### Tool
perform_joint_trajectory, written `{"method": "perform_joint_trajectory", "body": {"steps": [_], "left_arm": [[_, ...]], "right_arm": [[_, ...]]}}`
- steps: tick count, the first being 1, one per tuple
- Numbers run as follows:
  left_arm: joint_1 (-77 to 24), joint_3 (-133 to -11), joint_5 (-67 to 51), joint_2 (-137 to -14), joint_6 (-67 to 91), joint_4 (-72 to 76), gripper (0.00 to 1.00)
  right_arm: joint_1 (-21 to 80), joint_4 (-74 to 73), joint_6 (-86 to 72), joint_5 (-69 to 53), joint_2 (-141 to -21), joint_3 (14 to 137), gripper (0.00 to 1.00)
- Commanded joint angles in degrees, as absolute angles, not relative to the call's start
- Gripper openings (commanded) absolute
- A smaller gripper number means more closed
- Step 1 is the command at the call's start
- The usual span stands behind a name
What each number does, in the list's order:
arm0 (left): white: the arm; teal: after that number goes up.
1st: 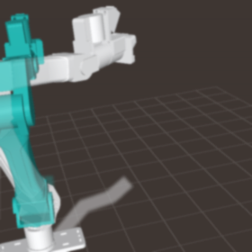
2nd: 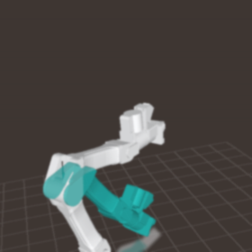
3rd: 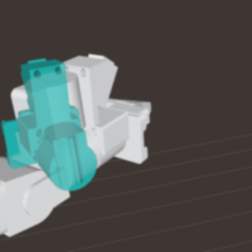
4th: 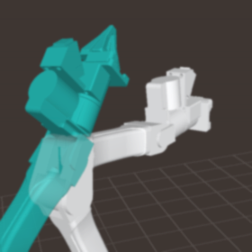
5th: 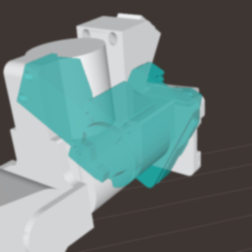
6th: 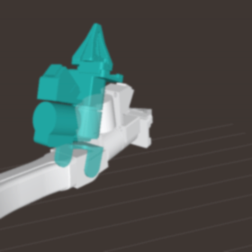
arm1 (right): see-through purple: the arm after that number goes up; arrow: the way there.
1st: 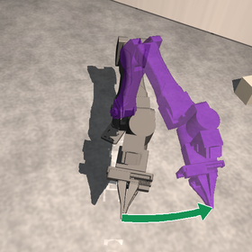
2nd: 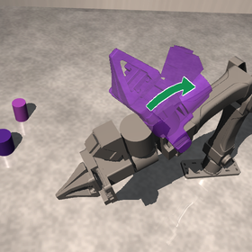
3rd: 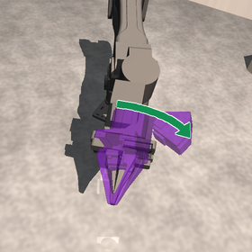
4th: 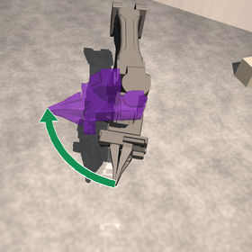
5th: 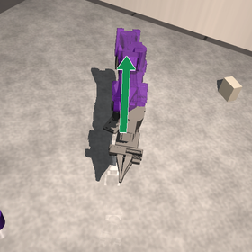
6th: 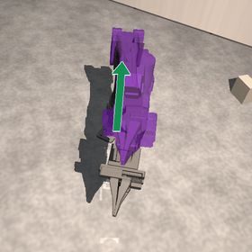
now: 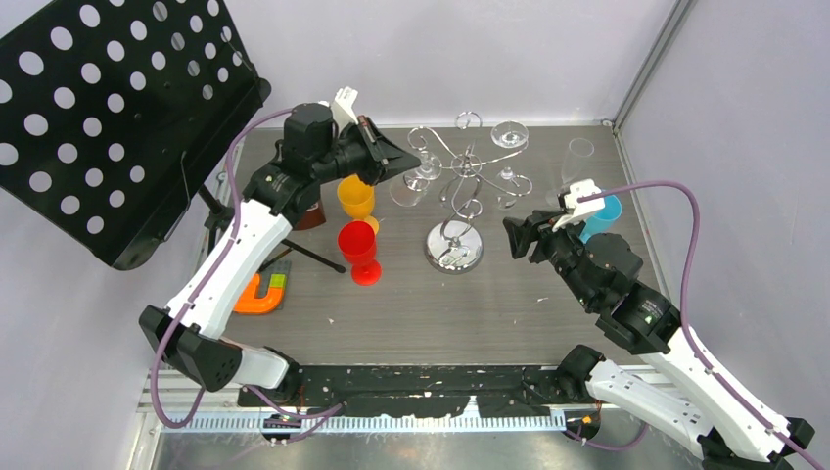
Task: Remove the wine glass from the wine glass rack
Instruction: Pick up the wine glass from the wine rack.
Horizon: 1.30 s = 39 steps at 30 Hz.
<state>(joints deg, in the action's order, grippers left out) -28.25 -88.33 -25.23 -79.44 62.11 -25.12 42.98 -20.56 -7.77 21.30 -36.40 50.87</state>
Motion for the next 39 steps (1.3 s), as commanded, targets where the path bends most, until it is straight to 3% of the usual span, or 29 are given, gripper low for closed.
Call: {"method": "perform_joint_trajectory", "body": {"steps": [1, 25, 39], "left_arm": [[-29.31, -92.75, -29.33, -79.02, 59.27, -22.75, 0.0], [-30.71, -88.43, -34.64, -78.98, 55.67, -22.94, 0.0], [-31.51, -81.28, -36.5, -72.0, 52.59, -22.46, 0.0]], "right_arm": [[42.71, -18.08, -8.44, 21.08, -36.21, 51.23, 0.65], [42.73, -20.45, -9.63, 20.77, -34.32, 51.86, 0.65], [42.82, -23.2, -10.09, 19.6, -33.82, 53.76, 0.65]]}}
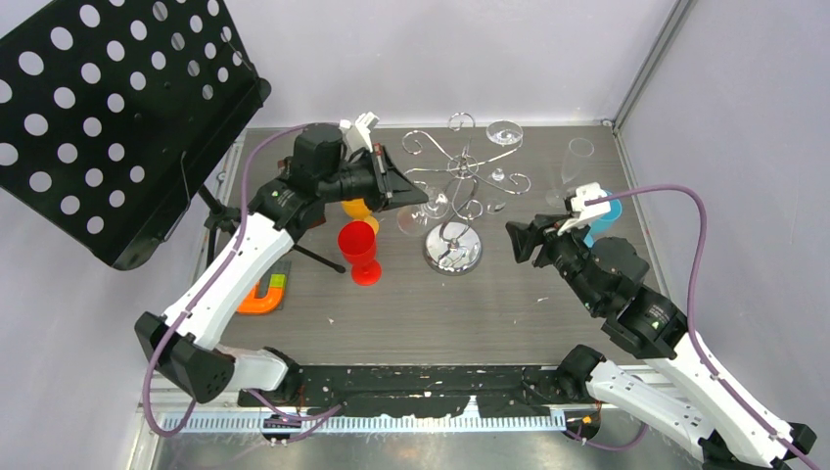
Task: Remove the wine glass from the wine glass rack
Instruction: Pick up the wine glass from the wine rack, then place the wine glass at the center of the board.
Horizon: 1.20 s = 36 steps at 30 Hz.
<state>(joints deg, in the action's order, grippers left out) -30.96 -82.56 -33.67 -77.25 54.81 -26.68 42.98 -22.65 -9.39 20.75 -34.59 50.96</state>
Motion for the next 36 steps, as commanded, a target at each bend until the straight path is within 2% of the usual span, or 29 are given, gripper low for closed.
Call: {"method": "perform_joint_trajectory", "body": {"steps": [1, 11, 22, 36], "left_arm": [[-31.67, -80.57, -36.71, -71.29, 52.18, -22.4, 0.0], [-34.44, -73.94, -36.94, -63.61, 46.45, -24.24, 0.0], [-42.01, -70.6, -28.25, -56.65, 34.1, -31.36, 0.0], [-50.88, -55.48, -15.58, -46.34, 27.76, -21.78, 0.0]], "right_arm": [[42.77, -23.55, -10.17, 18.94, -33.7, 54.24, 0.65], [42.74, -31.9, -11.15, 13.64, -32.58, 57.92, 0.65], [42.75, -39.57, -13.5, 1.18, -32.19, 60.63, 0.64], [42.79, -37.35, -20.57, -10.91, -31.54, 53.81, 0.62]]}}
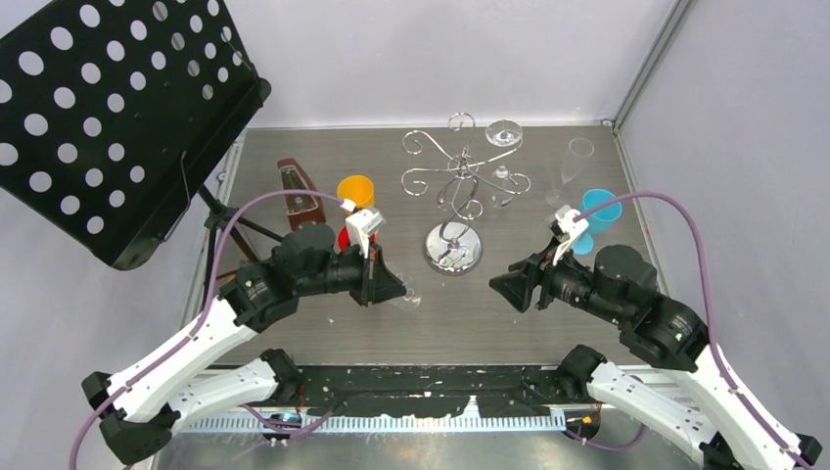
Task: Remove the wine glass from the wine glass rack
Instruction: Place the wine glass at the center of the board.
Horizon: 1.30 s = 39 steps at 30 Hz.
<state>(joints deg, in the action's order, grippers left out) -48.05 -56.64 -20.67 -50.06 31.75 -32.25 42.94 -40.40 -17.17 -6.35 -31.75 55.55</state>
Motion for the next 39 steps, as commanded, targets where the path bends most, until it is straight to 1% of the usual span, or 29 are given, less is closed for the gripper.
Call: {"method": "perform_joint_trajectory", "body": {"steps": [1, 8, 16, 20, 32, 39], "left_arm": [[-51.76, -54.79, -14.63, -45.83, 27.24, -21.18, 0.0], [-55.74, -49.96, -11.06, -42.27, 25.3, -17.26, 0.0], [-61.74, -42.14, -4.51, -35.59, 23.21, -7.2, 0.0], [-63.43, -39.02, -3.51, -33.31, 21.88, -3.8, 0.0], [-73.53, -36.59, 4.76, -31.96, 12.04, -0.64, 0.0], [-79.59, -34.52, 11.26, -31.82, 3.73, 2.9, 0.0]], "right_arm": [[42.71, -36.91, -21.51, -11.76, -31.46, 53.31, 0.62], [42.76, -32.6, -26.52, -15.86, -29.87, 46.96, 0.62], [42.8, -25.75, -34.48, -19.52, -27.55, 41.13, 0.62], [42.76, -22.31, -38.56, -21.6, -27.79, 38.93, 0.61], [42.8, -12.36, -49.01, -22.6, -27.1, 30.27, 0.62], [42.8, -7.6, -53.42, -23.77, -26.95, 27.37, 0.61]]}}
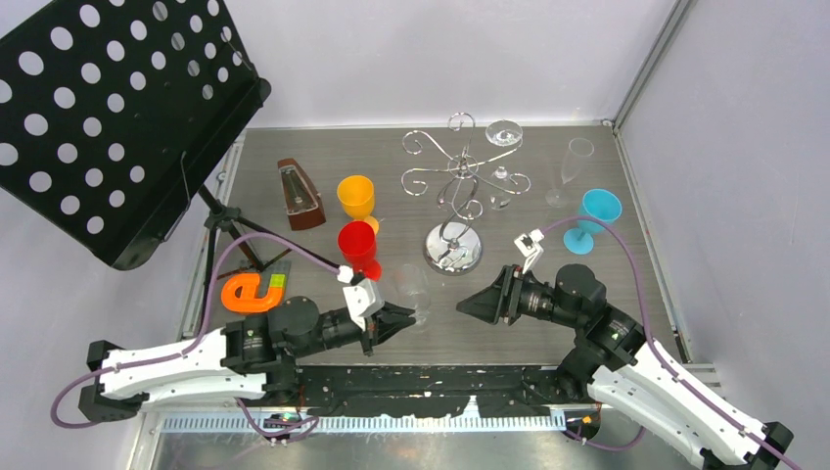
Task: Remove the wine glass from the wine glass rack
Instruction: Place the wine glass at the center of the board.
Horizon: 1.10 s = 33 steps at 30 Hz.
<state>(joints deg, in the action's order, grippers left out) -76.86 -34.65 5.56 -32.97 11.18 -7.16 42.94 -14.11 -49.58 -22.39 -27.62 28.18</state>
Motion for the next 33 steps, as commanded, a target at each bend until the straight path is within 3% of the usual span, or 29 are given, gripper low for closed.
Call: {"method": "perform_joint_trajectory", "body": {"steps": [1, 12, 33], "left_arm": [[-80.31, -34.17, 11.97, -31.77, 2.83, 3.38, 0.0], [-83.96, -31.81, 16.29, -31.77, -2.71, 6.55, 0.0], [-83.94, -24.86, 18.48, -41.58, 5.61, 15.04, 0.0]], "right_arm": [[42.76, -6.93, -53.78, -23.87, -26.89, 26.95, 0.61], [43.37, -1.95, -57.4, -23.72, -28.34, 24.21, 0.6], [43.58, -7.57, -53.39, -20.57, -25.6, 22.99, 0.6]]}}
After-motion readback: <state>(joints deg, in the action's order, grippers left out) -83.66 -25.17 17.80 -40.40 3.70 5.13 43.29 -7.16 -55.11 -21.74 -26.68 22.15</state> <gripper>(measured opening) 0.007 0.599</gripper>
